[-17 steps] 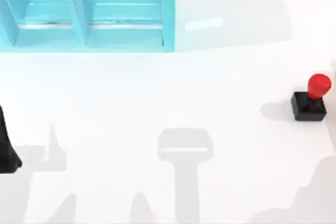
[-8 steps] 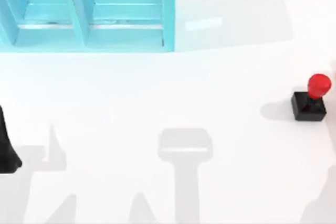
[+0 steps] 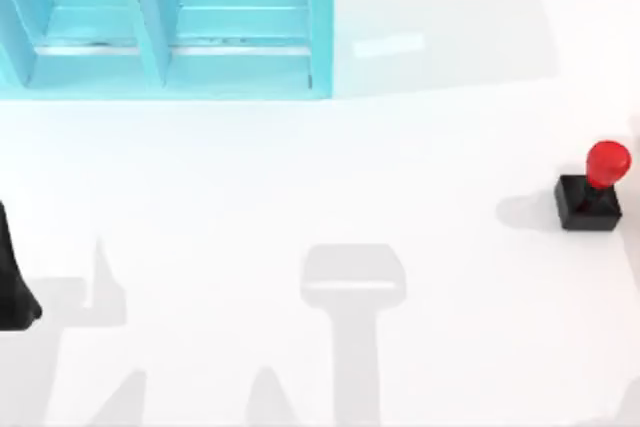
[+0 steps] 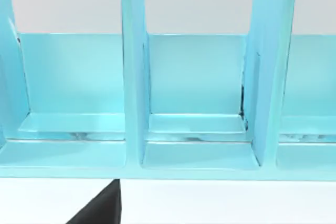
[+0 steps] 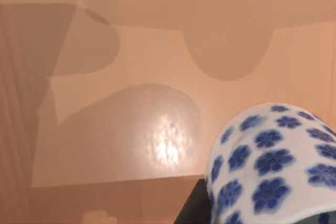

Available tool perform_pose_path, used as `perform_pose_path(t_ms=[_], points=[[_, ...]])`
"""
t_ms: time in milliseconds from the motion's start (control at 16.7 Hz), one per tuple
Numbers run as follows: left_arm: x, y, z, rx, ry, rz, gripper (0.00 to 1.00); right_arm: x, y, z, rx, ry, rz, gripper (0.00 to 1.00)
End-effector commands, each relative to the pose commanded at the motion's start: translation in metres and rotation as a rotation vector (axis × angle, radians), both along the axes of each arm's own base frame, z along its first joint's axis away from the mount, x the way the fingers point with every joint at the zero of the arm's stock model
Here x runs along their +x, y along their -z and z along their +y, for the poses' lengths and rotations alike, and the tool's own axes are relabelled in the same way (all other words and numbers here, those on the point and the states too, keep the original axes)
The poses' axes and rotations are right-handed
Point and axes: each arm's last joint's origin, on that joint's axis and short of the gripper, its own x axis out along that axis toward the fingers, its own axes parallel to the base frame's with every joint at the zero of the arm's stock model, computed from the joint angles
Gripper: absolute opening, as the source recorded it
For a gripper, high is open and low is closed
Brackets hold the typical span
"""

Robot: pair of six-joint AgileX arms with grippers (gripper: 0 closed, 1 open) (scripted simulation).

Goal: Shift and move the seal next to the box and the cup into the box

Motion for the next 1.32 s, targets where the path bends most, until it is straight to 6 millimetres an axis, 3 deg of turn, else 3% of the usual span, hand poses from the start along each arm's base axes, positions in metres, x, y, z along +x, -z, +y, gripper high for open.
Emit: perform_pose_path(t_ms=[240, 540, 1320], points=[[0.000, 0.000, 0.000, 0.000, 0.000, 0.000, 1.00, -0.003, 0.026, 0.007, 0.016, -0.064, 0.055, 0.00], [0.000, 0.000, 0.000, 0.000, 0.000, 0.000, 1.00, -0.003, 0.030, 0.008, 0.014, -0.077, 0.064, 0.00], [0.000, 0.000, 0.000, 0.000, 0.000, 0.000, 1.00, -0.003, 0.030, 0.008, 0.014, -0.077, 0.064, 0.98]])
